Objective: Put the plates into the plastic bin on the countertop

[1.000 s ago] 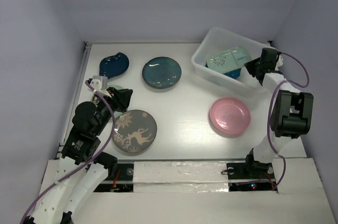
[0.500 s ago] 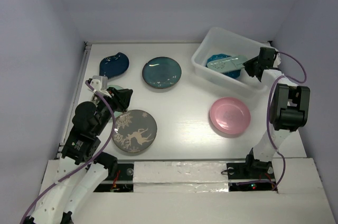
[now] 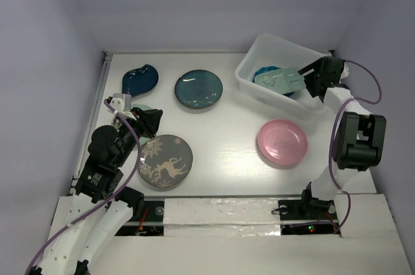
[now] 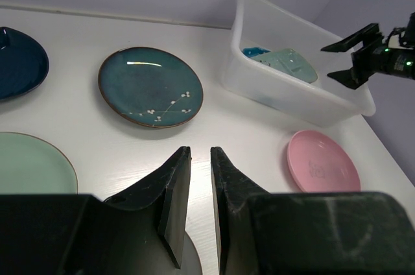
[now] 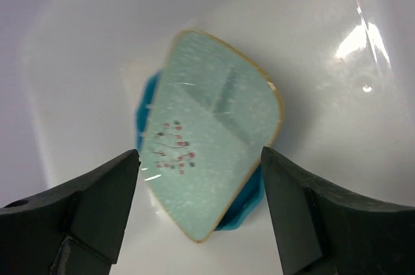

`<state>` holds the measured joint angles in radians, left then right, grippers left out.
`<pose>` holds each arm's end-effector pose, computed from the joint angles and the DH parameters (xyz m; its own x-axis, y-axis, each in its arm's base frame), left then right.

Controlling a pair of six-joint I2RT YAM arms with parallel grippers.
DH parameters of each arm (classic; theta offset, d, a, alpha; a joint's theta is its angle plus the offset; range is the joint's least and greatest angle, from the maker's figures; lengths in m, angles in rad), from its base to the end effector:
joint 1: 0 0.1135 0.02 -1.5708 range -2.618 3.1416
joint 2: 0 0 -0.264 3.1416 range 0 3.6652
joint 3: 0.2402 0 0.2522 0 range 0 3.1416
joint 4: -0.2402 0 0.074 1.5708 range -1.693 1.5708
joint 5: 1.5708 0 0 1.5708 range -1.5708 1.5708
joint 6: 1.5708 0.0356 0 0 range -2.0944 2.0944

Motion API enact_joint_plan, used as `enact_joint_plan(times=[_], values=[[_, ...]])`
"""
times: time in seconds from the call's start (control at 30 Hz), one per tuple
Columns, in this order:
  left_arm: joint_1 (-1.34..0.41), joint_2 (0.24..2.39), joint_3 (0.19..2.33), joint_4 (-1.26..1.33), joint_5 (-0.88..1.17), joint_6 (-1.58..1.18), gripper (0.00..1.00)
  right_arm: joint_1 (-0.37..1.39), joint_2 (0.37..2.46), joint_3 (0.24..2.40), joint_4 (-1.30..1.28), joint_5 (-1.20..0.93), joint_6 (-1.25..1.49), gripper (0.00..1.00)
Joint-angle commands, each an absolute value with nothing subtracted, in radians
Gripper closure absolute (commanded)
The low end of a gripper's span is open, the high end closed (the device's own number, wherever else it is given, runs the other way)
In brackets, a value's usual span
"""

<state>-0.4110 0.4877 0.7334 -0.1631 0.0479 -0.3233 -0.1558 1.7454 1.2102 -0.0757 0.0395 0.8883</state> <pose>0.1084 -0.0491 0.3640 -0.0690 -0.3161 -0.9462 0.4439 0.8397 -0.3129 0.3919 -0.0630 0.2373 -0.2123 0.8182 -0.5342 0.5577 0.5504 0.6214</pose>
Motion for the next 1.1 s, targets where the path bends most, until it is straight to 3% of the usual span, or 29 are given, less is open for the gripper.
enact_joint_plan(times=[0.0, 0.1, 0.2, 0.3, 0.33, 0.37, 0.43, 0.6, 0.7, 0.77, 0.87, 1.07], values=[[-0.414, 0.477, 0.750, -0.135, 0.049, -0.324, 0.83, -0.150, 1.620, 1.239, -0.057, 0.090, 0.825, 0.18], [-0.414, 0.477, 0.750, -0.133, 0.046, -0.324, 0.83, -0.130, 1.562, 1.239, -0.080, 0.094, 0.801, 0.15], [-0.414, 0.477, 0.750, -0.133, 0.046, -0.324, 0.83, -0.106, 1.487, 1.213, -0.071, 0.074, 0.792, 0.20], [-0.414, 0.480, 0.750, -0.135, 0.043, -0.322, 0.83, -0.022, 1.421, 1.149, -0.011, 0.009, 0.778, 0.55], [-0.414, 0.483, 0.750, -0.135, 0.041, -0.321, 0.83, 0.065, 1.387, 1.135, 0.036, -0.007, 0.766, 0.83], [-0.414, 0.483, 0.750, -0.135, 0.041, -0.322, 0.84, 0.119, 1.376, 1.117, 0.040, -0.035, 0.737, 0.92], [-0.414, 0.488, 0.752, -0.135, 0.035, -0.322, 0.85, 0.237, 1.373, 1.109, 0.041, -0.051, 0.697, 0.99], [-0.414, 0.494, 0.753, -0.141, 0.026, -0.319, 0.89, 0.604, 1.459, 1.062, 0.069, -0.141, 0.603, 0.99], [-0.414, 0.494, 0.753, -0.141, 0.018, -0.321, 0.92, 0.714, 1.540, 1.028, 0.123, -0.225, 0.601, 0.86], [-0.414, 0.494, 0.753, -0.140, 0.017, -0.321, 0.92, 0.744, 1.580, 0.979, 0.204, -0.285, 0.624, 0.63], [-0.414, 0.499, 0.753, -0.140, 0.017, -0.321, 0.92, 0.787, 1.661, 0.942, 0.287, -0.336, 0.661, 0.43], [-0.414, 0.505, 0.753, -0.140, 0.014, -0.322, 0.88, 0.822, 1.807, 0.920, 0.414, -0.431, 0.728, 0.39]])
